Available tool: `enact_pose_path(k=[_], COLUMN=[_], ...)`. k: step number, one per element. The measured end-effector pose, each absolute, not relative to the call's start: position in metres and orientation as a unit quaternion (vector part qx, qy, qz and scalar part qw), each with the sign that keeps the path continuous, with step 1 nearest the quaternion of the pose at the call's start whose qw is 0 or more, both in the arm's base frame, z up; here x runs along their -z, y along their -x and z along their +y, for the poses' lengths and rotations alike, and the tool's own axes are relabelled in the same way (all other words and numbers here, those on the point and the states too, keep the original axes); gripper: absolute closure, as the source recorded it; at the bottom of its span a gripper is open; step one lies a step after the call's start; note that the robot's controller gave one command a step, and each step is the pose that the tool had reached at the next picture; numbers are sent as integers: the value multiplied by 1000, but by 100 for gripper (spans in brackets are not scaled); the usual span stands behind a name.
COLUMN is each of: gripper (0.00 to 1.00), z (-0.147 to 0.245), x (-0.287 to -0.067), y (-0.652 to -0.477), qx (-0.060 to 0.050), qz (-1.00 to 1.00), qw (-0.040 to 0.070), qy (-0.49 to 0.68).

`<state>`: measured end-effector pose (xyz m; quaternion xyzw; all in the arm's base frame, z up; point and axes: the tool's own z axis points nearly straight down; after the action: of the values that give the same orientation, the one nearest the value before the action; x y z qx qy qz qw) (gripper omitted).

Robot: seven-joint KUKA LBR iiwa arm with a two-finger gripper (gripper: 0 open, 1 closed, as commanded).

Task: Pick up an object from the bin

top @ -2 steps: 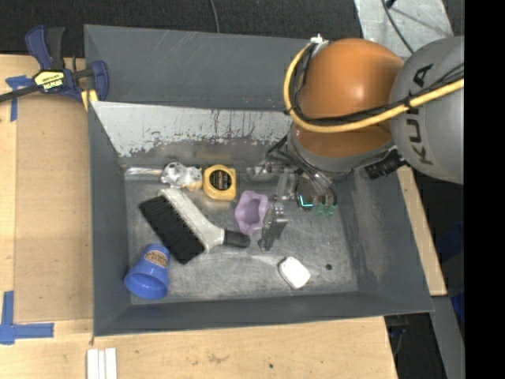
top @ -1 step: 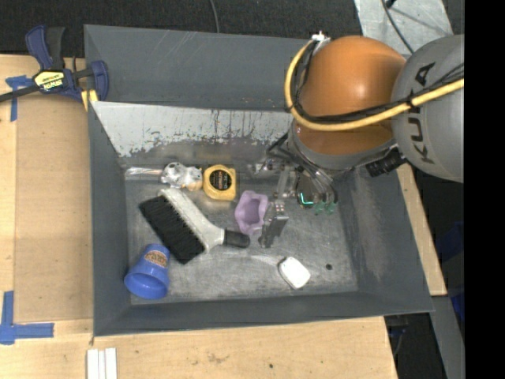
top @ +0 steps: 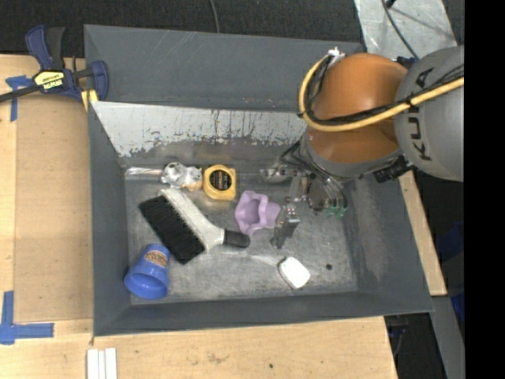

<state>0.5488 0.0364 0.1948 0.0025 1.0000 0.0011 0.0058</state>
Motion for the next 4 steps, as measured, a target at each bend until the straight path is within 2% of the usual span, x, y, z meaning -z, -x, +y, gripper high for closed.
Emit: enact_pose_path(k=[1, 2, 3, 4], gripper=[0, 0, 0, 0], z=[24, 8, 4, 50], x=[-179, -172, -156, -106], y=[-550, -529, -551, -540], qx=[0, 0, 0, 1], qz=[1000, 1000, 1000, 999], qw=[4, -4, 8, 4], qy=[-4, 22, 20, 48])
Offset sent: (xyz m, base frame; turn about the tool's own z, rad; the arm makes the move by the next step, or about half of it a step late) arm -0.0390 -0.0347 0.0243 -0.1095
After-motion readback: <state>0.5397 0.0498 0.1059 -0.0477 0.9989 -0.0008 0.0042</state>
